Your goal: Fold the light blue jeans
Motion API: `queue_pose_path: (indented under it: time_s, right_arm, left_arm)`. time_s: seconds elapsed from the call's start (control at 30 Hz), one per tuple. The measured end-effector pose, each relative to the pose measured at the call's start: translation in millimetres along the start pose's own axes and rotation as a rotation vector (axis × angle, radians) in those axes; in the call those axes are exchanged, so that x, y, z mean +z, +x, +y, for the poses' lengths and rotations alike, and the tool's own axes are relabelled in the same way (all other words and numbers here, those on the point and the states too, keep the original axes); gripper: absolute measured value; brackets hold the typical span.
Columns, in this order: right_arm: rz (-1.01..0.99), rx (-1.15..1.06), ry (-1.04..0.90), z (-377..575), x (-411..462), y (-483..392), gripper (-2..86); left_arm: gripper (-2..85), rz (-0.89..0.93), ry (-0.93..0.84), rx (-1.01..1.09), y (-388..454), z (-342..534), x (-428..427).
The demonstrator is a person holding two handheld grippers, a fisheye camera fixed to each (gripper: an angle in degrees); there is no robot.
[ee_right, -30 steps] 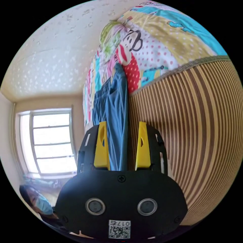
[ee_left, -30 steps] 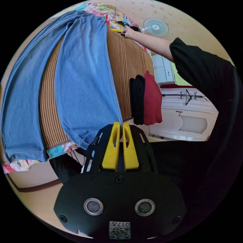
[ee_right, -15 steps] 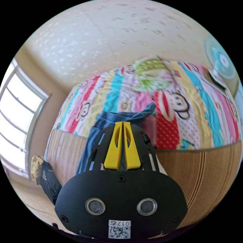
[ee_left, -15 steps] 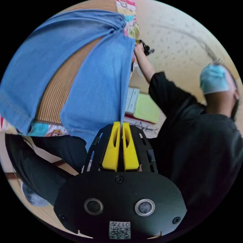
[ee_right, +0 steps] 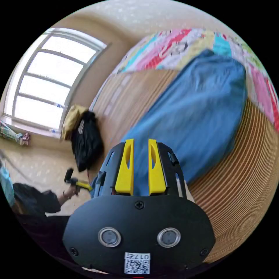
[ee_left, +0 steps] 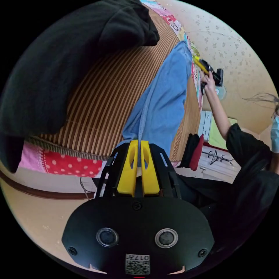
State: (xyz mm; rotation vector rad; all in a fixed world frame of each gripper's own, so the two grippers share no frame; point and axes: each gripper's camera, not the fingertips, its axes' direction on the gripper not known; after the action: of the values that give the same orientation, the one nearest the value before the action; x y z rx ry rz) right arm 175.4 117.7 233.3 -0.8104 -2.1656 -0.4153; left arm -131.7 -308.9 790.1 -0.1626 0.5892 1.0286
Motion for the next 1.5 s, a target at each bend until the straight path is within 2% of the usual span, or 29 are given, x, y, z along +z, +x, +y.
queue_pose_path:
  time_s: [0.07, 0.13, 0.27, 0.37, 0.57, 0.67, 0.73, 0.83, 1.0, 1.07, 1.13, 1.23, 1.37, 1.4, 1.5]
  right_arm:
    - [-0.108, 0.065, -0.157, 103, 30, -8, 7.6]
    - [-0.17, 0.154, -0.235, 174, 47, -19, 8.1]
    - [-0.264, 0.422, -0.233, 293, 68, -50, 9.2]
    - [-0.305, 0.551, -0.24, 331, 89, -71, 8.6]
    - [-0.303, 0.687, -0.146, 347, 86, -90, 2.9]
    - [-0.321, 0.649, -0.12, 347, 58, -111, 2.2]
    - [-0.3, 0.615, -0.123, 350, 49, -125, 2.0]
    - [-0.31, 0.603, -0.123, 355, 61, -131, 2.2]
    - [-0.288, 0.672, -0.134, 351, 84, -108, 4.9]
    - [-0.201, 0.714, -0.052, 345, 66, -96, 8.6]
    - [-0.154, 0.723, 0.033, 338, 52, -85, 10.1]
    - [-0.232, 0.67, 0.138, 318, 50, -61, 11.4]
    - [-0.153, 0.647, 0.034, 294, 77, -40, 8.4]
    - [-0.127, 0.641, 0.023, 293, 77, -40, 7.2]
    - [-0.273, 0.533, -0.129, 297, 94, -40, 3.5]
  left_arm:
    - [-0.9, -0.004, -0.026, 0.031, 3, -7, 0]
    - [-0.9, -0.032, -0.064, 0.074, 11, -13, -4]
    - [-0.9, -0.079, -0.131, 0.127, 25, -22, -8]
    - [-0.9, -0.127, -0.188, 0.179, 36, -29, -9]
    - [-0.9, -0.173, -0.287, 0.262, 50, -41, -13]
    - [-0.9, -0.067, -0.316, 0.324, 54, -42, -33]
    - [-0.9, -0.043, -0.267, 0.415, 58, -37, -56]
    - [-0.6, 0.018, -0.255, 0.366, 44, -36, -64]
    - [3.1, -0.157, -0.245, 0.264, 27, -30, -51]
    - [5.7, -0.146, -0.221, 0.254, 29, -27, -55]
    - [7.6, -0.16, -0.11, 0.289, 40, -23, -69]
    - [9.8, -0.175, -0.019, 0.33, 49, -29, -73]
    - [9.7, -0.2, -0.125, 0.358, 44, -45, -40]
    - [7.4, -0.192, -0.157, 0.427, 48, -41, -30]
    - [5.2, -0.212, -0.207, 0.439, 53, -19, -17]
